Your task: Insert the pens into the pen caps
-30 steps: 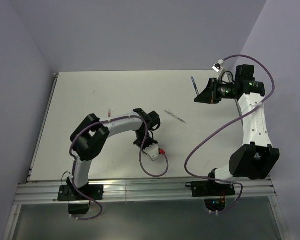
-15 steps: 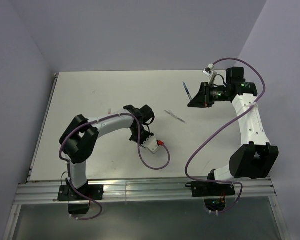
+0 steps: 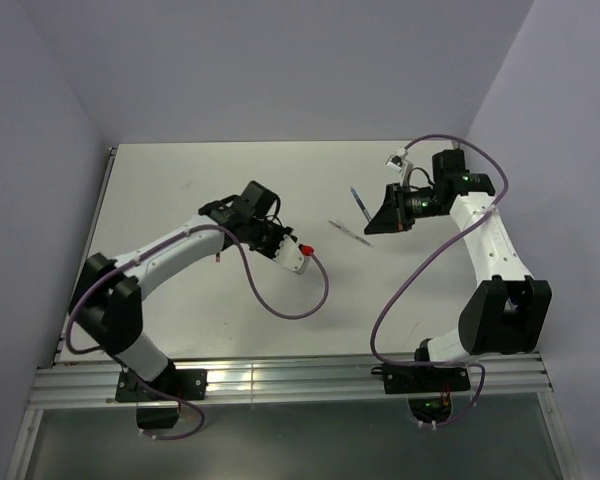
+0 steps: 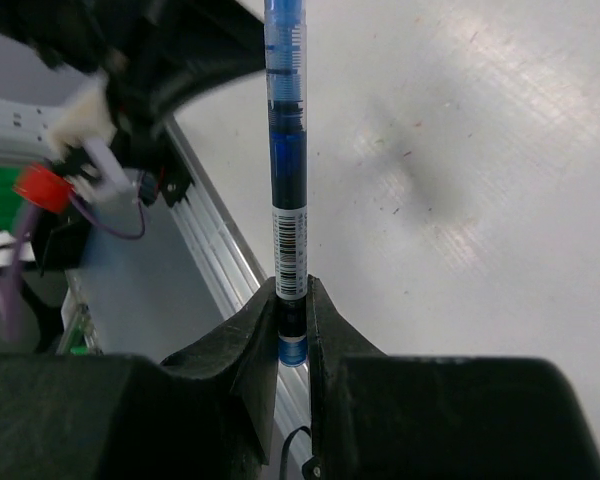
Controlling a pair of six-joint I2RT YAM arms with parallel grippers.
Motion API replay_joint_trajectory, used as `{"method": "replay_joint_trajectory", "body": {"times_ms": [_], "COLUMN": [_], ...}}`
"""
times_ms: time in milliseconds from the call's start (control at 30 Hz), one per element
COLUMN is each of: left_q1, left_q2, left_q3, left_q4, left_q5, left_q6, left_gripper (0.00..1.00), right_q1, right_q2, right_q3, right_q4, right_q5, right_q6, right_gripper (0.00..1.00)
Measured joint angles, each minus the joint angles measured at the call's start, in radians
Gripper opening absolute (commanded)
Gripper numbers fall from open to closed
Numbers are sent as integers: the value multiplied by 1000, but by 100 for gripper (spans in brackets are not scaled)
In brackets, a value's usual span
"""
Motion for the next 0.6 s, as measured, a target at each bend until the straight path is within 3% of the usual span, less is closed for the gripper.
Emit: {"method": "replay_joint_trajectory", "body": {"times_ms": [300, 467, 600], "left_q1": [63, 63, 37], "left_q2": [-375, -545, -630], "left_q3": [-312, -498, -578], "left_q4": [472, 740, 835], "left_q5": [-78, -87, -87], "left_q6": [-1, 72, 145], "left_gripper": [0, 0, 0], "right_q1": [197, 298, 372], "right_q2": [-58, -110, -111], "right_q3": [-81, -80, -73], "right_q4": [-10, -10, -10], "right_q5": [2, 9, 47], "right_q6": [-64, -74, -69], "right_gripper": [0, 0, 0]}}
